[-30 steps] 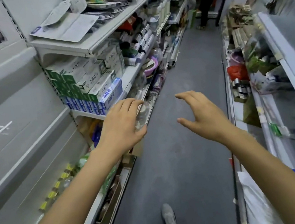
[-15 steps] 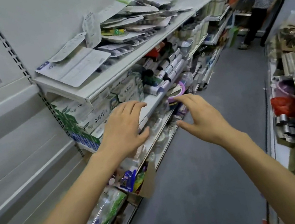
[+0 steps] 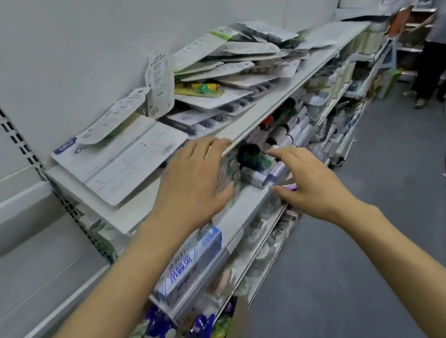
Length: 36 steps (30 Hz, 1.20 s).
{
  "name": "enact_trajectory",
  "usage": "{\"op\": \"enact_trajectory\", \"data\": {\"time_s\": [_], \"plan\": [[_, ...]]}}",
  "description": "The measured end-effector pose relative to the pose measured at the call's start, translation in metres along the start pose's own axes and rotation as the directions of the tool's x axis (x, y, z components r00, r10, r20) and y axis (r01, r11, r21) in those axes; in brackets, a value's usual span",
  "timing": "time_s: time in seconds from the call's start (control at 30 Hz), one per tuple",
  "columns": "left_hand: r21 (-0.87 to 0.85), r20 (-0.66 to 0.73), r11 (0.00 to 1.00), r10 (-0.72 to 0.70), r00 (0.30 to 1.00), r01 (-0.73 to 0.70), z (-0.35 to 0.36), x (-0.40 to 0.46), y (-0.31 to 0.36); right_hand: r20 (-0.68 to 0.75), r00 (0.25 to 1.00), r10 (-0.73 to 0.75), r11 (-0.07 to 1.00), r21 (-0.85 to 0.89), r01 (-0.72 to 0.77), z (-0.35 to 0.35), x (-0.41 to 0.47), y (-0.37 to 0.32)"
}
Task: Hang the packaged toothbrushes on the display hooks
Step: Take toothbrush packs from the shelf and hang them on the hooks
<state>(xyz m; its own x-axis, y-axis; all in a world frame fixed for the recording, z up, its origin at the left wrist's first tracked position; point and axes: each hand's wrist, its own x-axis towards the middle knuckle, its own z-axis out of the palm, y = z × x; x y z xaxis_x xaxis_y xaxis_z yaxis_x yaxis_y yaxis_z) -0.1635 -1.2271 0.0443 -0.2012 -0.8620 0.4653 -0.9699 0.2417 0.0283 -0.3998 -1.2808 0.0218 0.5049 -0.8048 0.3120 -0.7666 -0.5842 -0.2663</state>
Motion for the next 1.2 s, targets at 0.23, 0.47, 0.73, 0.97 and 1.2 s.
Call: {"op": "enact_trajectory", "data": {"time_s": [0.23, 0.47, 0.73, 0.97, 1.2], "plan": [[-0.045, -0.091, 0.986, -0.165, 0.982, 0.162, -0.014, 0.074, -0.046, -0.024, 0.998, -0.053, 0.999, 0.011, 0.053, 0.001, 0.089, 0.021], [0.092, -0.048, 0.93, -0.353, 0.934, 0.356, -0.004, 0.163, -0.101, -0.056, 0.986, -0.159, 0.987, 0.017, 0.16, 0.006, 0.17, 0.043], [0.304, -0.014, 0.812, -0.519, 0.854, 0.498, 0.031, 0.21, -0.13, -0.069, 0.917, -0.393, 0.919, 0.003, 0.394, 0.019, 0.244, 0.071], [0.268, -0.137, 0.768, -0.567, 0.812, 0.582, 0.041, 0.212, -0.136, -0.09, 0.833, -0.546, 0.837, -0.023, 0.547, 0.021, 0.267, 0.074], [0.093, -0.282, 0.752, -0.609, 0.741, 0.653, 0.026, 0.197, -0.113, -0.056, 0.919, -0.391, 0.884, 0.257, 0.391, 0.015, 0.29, 0.05]]}}
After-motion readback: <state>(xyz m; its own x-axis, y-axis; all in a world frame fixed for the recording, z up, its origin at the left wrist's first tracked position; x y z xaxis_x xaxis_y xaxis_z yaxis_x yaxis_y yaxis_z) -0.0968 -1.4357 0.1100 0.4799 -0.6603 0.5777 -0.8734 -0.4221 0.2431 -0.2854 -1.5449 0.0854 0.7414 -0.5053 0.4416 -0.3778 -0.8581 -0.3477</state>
